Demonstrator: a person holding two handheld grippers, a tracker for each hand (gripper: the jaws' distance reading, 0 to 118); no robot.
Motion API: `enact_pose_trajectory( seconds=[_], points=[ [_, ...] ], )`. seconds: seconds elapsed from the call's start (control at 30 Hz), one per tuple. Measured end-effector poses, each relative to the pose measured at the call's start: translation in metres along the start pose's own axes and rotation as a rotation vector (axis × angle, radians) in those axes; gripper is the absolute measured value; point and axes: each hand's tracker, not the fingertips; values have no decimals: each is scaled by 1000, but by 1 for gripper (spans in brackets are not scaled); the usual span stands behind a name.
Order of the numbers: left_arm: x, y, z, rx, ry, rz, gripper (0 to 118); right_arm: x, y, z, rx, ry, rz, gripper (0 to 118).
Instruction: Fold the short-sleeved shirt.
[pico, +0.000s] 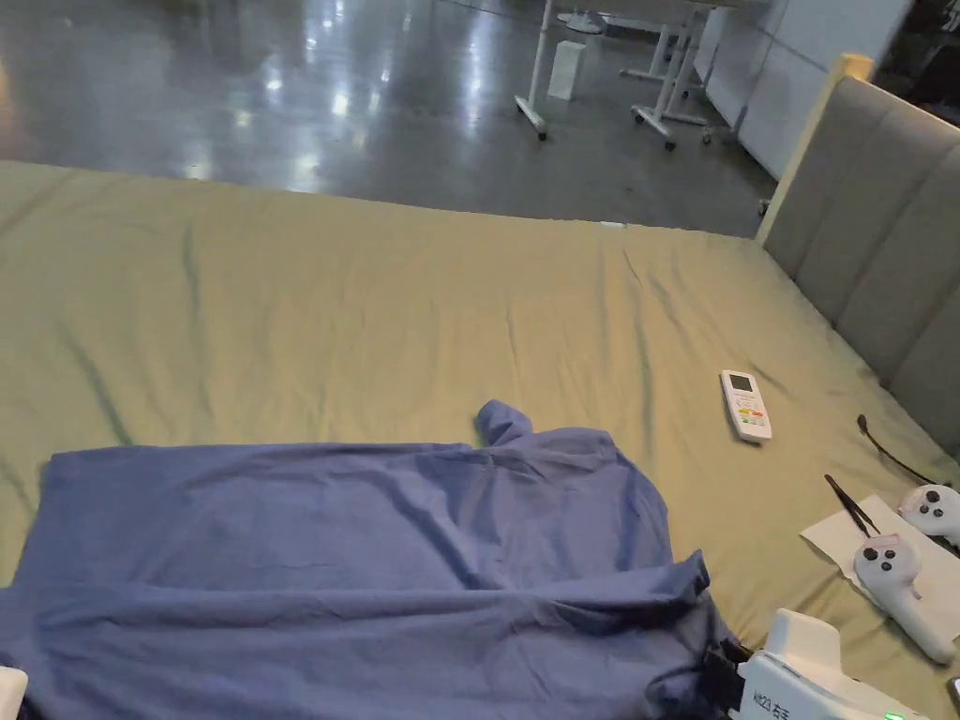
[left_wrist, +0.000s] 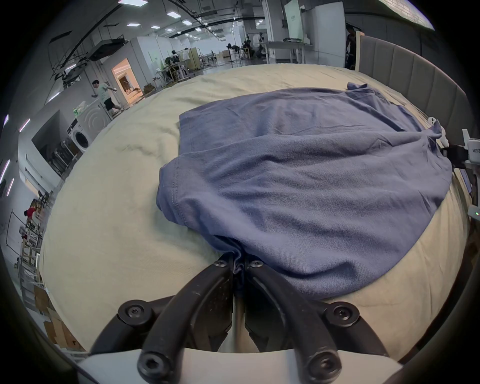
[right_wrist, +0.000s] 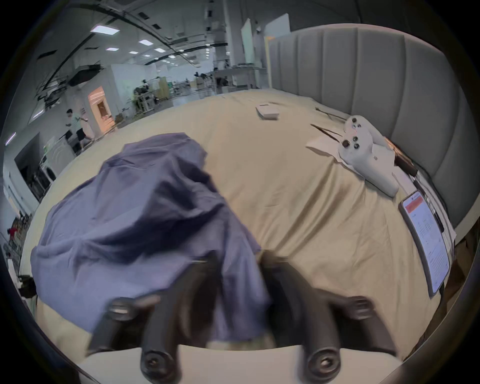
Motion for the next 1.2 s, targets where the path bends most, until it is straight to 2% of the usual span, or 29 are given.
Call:
enact_pose_trajectory(
  seconds=[0.03,0.07,0.13,0.2,0.27,0.33,0.47,0.53,0.73,0.87,0.9,0.97,1.0,1.07,1.13,1.2],
  points=[
    [-1,-2,0,11,1,14,9,0,-1,2,-11,7,4,9],
    [-3,-4,1,23,-4,27,9,3,-2,1,-37,53,-28,9],
    [-10,-9,2,51,-40,55,8,17,-3,-4,-60,88,-114,8],
    [-29,-6,9,44,-113,179,7,29,1,4,-60,106,-198,8],
    [-46,-7,29,109,-169,320,6,29,6,27,-14,71,-166,8],
    [-55,-13,55,175,-103,326,6,29,11,50,5,7,-99,8],
    [-78,-27,91,179,-180,418,6,39,-5,90,28,17,-175,8],
    [-83,-40,101,185,-147,390,6,39,-18,110,37,16,-160,8],
    [-84,-101,119,133,-168,365,6,39,-70,156,14,12,-107,8],
    [-82,-122,105,155,-200,440,7,34,-93,150,-28,20,-70,9],
    [-82,-123,102,162,-192,444,13,33,-95,147,-36,21,-66,14],
    [-80,-118,103,167,-143,475,61,35,-98,143,-31,-1,-45,61],
    [-80,-116,106,187,-122,473,78,35,-99,146,-20,-9,-36,73],
    [-83,-108,129,255,-145,454,80,35,-94,166,50,-3,-49,67],
    [-83,-101,157,325,-203,406,80,34,-86,190,124,70,-77,68],
    [-76,-88,194,413,-152,314,80,27,-75,218,212,122,-71,68]
  ],
)
